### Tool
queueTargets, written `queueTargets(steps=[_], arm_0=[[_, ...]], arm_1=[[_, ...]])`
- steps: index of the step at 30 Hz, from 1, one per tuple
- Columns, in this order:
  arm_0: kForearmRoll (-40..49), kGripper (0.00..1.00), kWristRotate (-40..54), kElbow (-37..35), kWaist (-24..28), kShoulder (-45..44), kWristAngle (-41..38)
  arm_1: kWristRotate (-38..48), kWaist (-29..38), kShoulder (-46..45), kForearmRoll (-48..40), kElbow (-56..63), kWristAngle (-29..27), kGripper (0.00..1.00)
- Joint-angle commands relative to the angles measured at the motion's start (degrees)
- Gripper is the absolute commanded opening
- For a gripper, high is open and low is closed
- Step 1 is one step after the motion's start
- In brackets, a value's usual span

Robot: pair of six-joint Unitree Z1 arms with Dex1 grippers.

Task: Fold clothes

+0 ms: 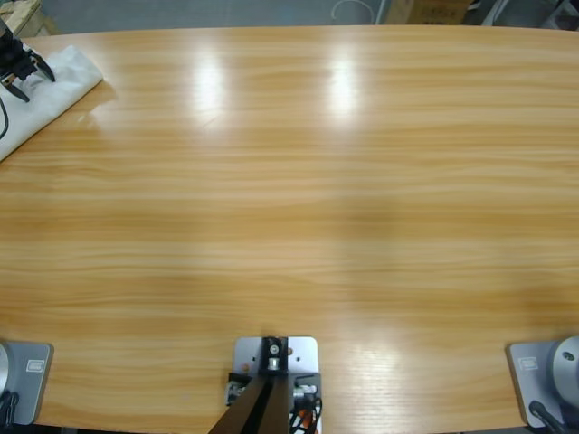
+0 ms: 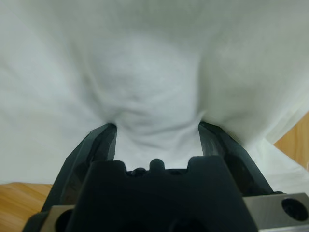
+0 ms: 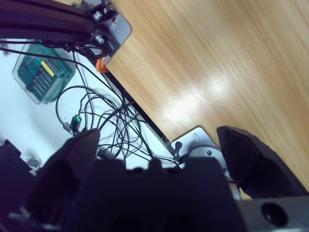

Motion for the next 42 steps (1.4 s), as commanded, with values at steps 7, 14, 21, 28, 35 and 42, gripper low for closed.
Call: queueTargets(steps=[7, 14, 21, 28, 35, 42], arm_0=[[8.0, 0.66, 7.8, -0.4, -10.4, 5.5, -4.3], [8.5, 0.66, 8.6, 5.9, -15.3, 3.4, -5.2], [8.1, 0.66, 15.4, 3.2, -14.1, -1.1, -5.1], [8.4, 0.66, 22.4, 4.9, -17.8, -5.2, -8.1], [0.7, 0.66, 18.5, 25.2, -18.2, -17.3, -8.1], [-26.6, 0.66, 12.7, 64.9, -15.6, -34.4, -5.8]], arm_1=[[-0.9, 0.6, 1.0, 5.8, 1.1, 0.4, 1.0], [-1.0, 0.6, 0.4, 5.8, 1.1, 0.2, 1.0], [-1.0, 0.6, -1.0, 5.6, 1.6, -0.1, 1.0], [-1.0, 0.6, -1.6, 5.5, 1.6, -0.7, 1.0], [-0.7, 0.6, -3.2, 5.4, 2.2, -0.9, 1.0], [-0.6, 0.6, -3.9, 5.3, 2.7, -0.9, 1.0]])
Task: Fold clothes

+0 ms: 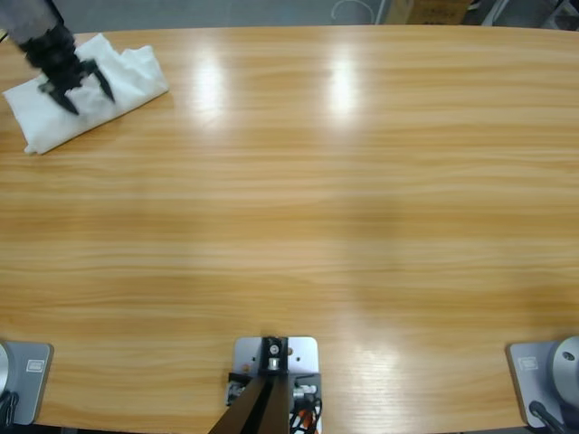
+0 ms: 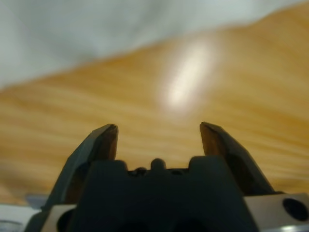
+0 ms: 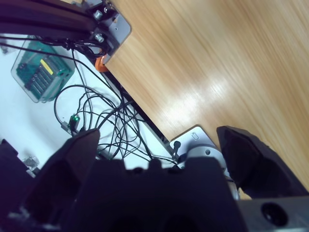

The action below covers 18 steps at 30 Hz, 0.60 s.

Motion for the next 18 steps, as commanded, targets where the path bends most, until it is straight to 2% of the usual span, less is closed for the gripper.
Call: queueTargets(steps=[1, 6, 18], arm_0=[[-20.7, 0.66, -4.8, 32.4, 3.8, -14.4, 2.7], [-25.9, 0.66, -4.8, 37.3, 8.3, -14.6, 3.4], [-29.0, 0.66, -2.8, 33.1, 10.9, -7.7, 3.5]], arm_1=[[-0.2, 0.6, -2.0, 5.3, 1.9, -0.5, 1.0], [-0.2, 0.6, -2.1, 5.3, 2.0, -0.5, 1.0], [-0.4, 0.6, -0.1, 5.4, 1.4, -0.4, 1.0]])
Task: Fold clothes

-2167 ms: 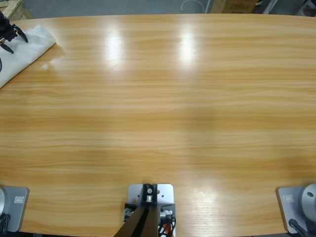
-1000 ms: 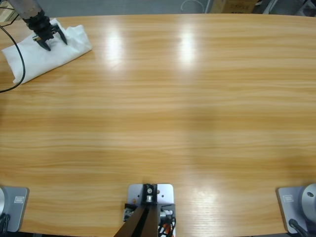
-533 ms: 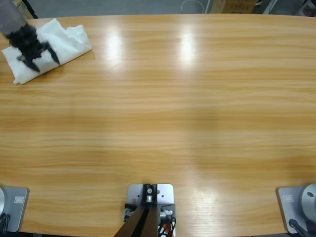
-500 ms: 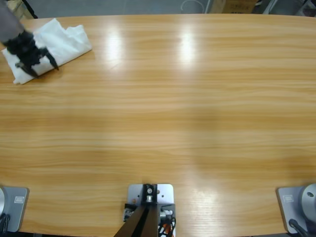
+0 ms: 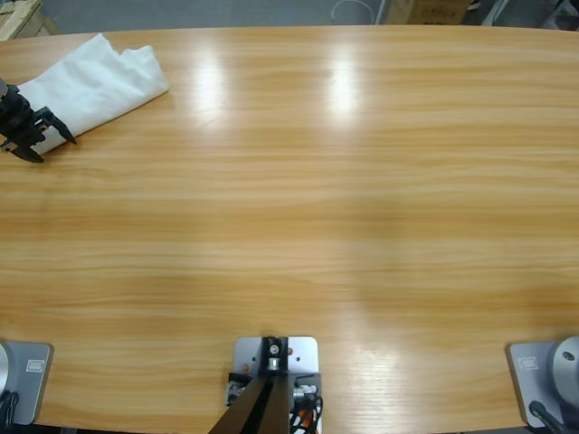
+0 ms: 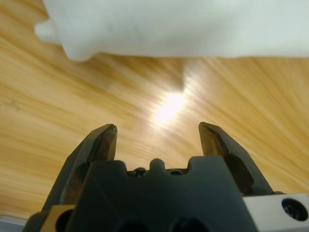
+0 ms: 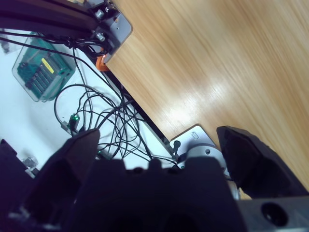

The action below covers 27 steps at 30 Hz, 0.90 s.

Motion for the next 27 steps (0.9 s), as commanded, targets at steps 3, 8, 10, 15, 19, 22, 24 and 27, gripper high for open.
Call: queueTargets(steps=[3, 8, 10, 15, 19, 22, 24, 27], arm_0=[[-1.1, 0.66, 1.3, -3.4, 1.8, 8.3, 0.6], [-1.1, 0.661, 1.4, -6.0, 2.8, 11.0, 0.6], [-1.1, 0.662, 1.4, -6.4, 3.9, 11.3, 0.6], [-1.1, 0.661, 1.6, -7.6, 7.1, 12.2, 0.7], [-1.0, 0.665, 3.2, -9.3, 9.5, 13.4, 0.6], [-1.0, 0.664, 4.7, -11.0, 10.0, 13.6, 0.8], [-0.9, 0.664, 5.4, -12.5, 10.5, 13.9, 0.8], [-0.5, 0.664, 6.4, -14.7, 10.5, 13.9, 0.8]], arm_1=[[-0.5, 0.6, 1.6, 5.3, 1.1, -0.3, 1.0], [-0.5, 0.6, 2.1, 5.3, 1.0, -0.3, 1.0], [-0.6, 0.6, 2.4, 5.3, 0.9, -0.3, 1.0], [-0.6, 0.6, 2.8, 5.4, 0.6, -0.3, 1.0], [-0.6, 0.6, 3.2, 5.4, 0.5, -0.3, 1.0], [-0.6, 0.6, 3.4, 5.5, 0.3, -0.3, 1.0], [-0.6, 0.6, 3.6, 5.5, 0.2, -0.3, 1.0], [-0.6, 0.6, 3.8, 5.6, 0.1, -0.3, 1.0]])
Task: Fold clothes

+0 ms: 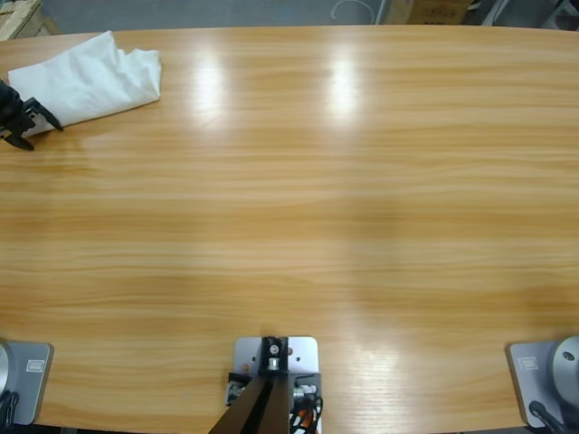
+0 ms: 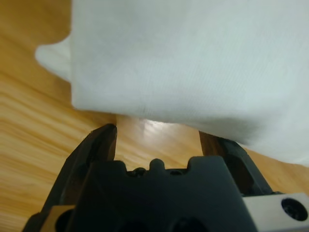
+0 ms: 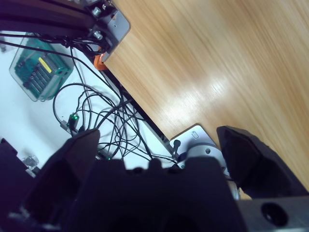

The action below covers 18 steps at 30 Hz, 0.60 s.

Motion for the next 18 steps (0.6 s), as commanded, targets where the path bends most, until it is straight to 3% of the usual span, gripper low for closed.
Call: queueTargets(steps=[1, 6, 10, 14, 18], arm_0=[[-0.1, 0.664, 3.0, -5.0, 1.3, 4.5, 0.7], [1.3, 0.665, 4.9, -7.7, 0.7, 4.8, 0.4], [7.3, 0.662, 5.0, -6.6, 0.3, 4.6, -0.5], [6.6, 0.661, 5.7, 3.1, -2.9, -2.2, -0.7], [4.2, 0.66, 5.8, 10.2, -10.7, -16.9, -2.7]], arm_1=[[-0.6, 0.6, 2.0, 5.6, 0.1, -0.3, 1.0], [-0.6, 0.6, 1.9, 5.6, 0.1, -0.3, 1.0], [-0.6, 0.6, 2.0, 5.5, -0.3, -0.3, 1.0], [-0.6, 0.6, 2.3, 5.3, -0.8, -0.5, 1.0], [-0.6, 0.6, 3.7, 3.5, -1.8, -0.3, 1.0]])
